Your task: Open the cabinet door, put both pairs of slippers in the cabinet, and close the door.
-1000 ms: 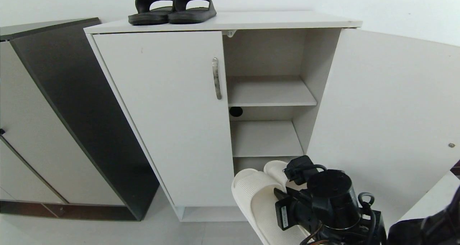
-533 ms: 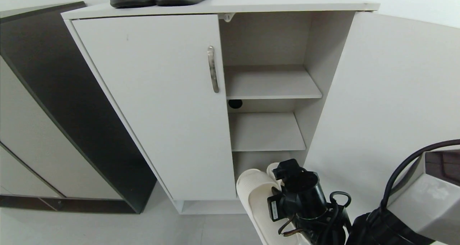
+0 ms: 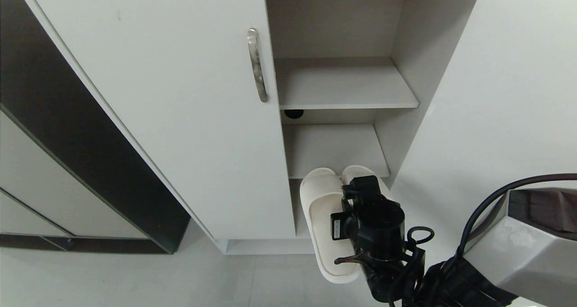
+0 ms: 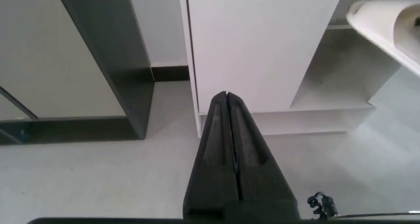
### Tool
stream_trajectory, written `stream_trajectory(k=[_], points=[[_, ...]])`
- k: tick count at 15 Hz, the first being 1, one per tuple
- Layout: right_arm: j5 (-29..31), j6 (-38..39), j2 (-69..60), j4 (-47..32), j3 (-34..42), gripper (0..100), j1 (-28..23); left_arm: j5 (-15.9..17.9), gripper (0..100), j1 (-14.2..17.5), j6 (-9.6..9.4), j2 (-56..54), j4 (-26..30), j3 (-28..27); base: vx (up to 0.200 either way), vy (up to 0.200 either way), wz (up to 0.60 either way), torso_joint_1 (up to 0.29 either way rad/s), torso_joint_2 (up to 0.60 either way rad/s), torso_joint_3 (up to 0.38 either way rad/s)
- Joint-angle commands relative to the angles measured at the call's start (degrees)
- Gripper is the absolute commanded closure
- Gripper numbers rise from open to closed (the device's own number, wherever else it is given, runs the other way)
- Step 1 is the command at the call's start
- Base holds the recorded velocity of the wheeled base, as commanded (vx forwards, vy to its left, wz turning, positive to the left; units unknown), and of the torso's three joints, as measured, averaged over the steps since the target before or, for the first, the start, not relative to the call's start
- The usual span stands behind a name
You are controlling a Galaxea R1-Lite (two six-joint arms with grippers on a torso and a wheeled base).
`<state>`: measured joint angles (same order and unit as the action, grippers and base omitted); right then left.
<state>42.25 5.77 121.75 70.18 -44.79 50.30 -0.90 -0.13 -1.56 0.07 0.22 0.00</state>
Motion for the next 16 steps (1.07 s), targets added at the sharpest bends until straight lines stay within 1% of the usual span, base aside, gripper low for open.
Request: stream_trajectory(k=[1, 2, 3, 4, 9, 16], points=[[0.2, -2.4, 0.9, 3.4, 0.7, 100, 0.1, -0.1, 100, 0.0, -0.02, 0.0, 0.0, 0.0, 0.0, 0.0, 0.0, -0.007, 0.01, -0.09], [1.2, -5.6, 2.8, 9.1, 0.7, 100, -0.4, -0.1, 100, 0.0, 0.07, 0.0, 0.0, 0.0, 0.0, 0.0, 0.0, 0.0, 0.0, 0.0], [2.4, -7.1, 4.7, 13.5, 0.5, 100, -0.7, -0.1, 100, 0.0, 0.15, 0.0, 0.0, 0.0, 0.0, 0.0, 0.0, 0.0, 0.0, 0.0], [2.7, -7.8, 6.2, 16.1, 0.0, 100, -1.3, -0.1, 100, 0.0, 0.15, 0.0, 0.0, 0.0, 0.0, 0.0, 0.0, 0.0, 0.0, 0.0], [3.5, -7.8, 7.3, 16.5, -0.1, 100, -2.4, -0.1, 100, 0.0, 0.15, 0.0, 0.0, 0.0, 0.0, 0.0, 0.0, 0.0, 0.0, 0.0], [3.5, -7.9, 8.3, 16.6, -0.4, 100, -2.5, -0.1, 100, 0.0, 0.15, 0.0, 0.0, 0.0, 0.0, 0.0, 0.0, 0.0, 0.0, 0.0]])
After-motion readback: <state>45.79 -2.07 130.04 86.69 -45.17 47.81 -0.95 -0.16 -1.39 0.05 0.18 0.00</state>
